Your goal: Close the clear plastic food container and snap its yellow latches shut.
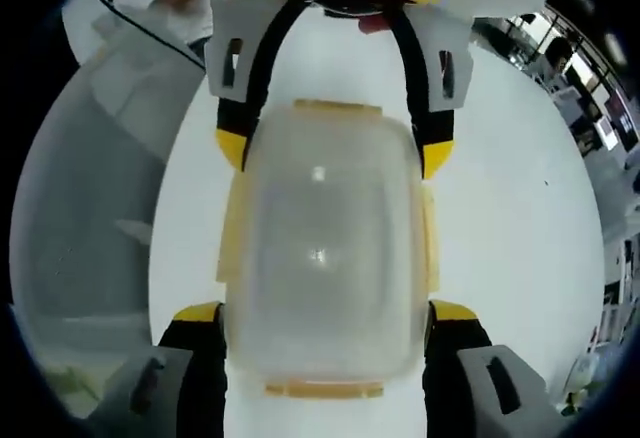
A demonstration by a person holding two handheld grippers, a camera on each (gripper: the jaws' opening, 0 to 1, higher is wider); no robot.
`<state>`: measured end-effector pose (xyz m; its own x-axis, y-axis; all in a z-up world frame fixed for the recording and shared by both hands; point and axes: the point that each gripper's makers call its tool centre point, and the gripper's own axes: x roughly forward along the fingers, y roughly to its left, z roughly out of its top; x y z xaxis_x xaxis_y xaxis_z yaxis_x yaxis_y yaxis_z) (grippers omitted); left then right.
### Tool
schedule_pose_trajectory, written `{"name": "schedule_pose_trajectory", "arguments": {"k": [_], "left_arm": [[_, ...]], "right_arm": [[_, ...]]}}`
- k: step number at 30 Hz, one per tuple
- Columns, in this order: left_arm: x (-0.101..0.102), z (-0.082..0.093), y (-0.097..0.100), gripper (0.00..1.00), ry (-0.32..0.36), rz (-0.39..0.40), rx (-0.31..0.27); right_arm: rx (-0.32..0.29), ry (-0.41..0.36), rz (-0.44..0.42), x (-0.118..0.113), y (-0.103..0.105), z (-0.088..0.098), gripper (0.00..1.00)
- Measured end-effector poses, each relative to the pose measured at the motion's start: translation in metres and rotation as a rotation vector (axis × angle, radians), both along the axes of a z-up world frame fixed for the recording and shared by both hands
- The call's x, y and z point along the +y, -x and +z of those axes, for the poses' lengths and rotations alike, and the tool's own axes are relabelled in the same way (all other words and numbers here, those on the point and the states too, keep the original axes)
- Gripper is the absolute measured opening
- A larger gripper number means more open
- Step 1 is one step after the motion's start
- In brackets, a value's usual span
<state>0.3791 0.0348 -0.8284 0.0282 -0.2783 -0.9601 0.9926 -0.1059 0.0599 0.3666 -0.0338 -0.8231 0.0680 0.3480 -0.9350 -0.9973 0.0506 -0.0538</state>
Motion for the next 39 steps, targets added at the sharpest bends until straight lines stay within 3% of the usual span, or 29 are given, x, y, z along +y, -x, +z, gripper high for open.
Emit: {"name": "schedule_pose_trajectory", "arguments": {"k": [20, 29, 39], "left_arm": [[0.007, -0.001, 0.001, 0.86, -0.023, 0.024, -0.004], [0.030, -0.001, 0.002, 0.86, -0.016, 0.056, -0.004], [0.068, -0.002, 0.004, 0.86, -0.038, 0.093, -0.008]], "right_arm": [[-0.007, -0.014, 0.019, 0.007, -0.001, 0.000, 0.81], [-0.007, -0.027, 0.049, 0.030, -0.003, 0.000, 0.81], [-0.007, -0.035, 0.084, 0.068, -0.003, 0.001, 0.82]]}}
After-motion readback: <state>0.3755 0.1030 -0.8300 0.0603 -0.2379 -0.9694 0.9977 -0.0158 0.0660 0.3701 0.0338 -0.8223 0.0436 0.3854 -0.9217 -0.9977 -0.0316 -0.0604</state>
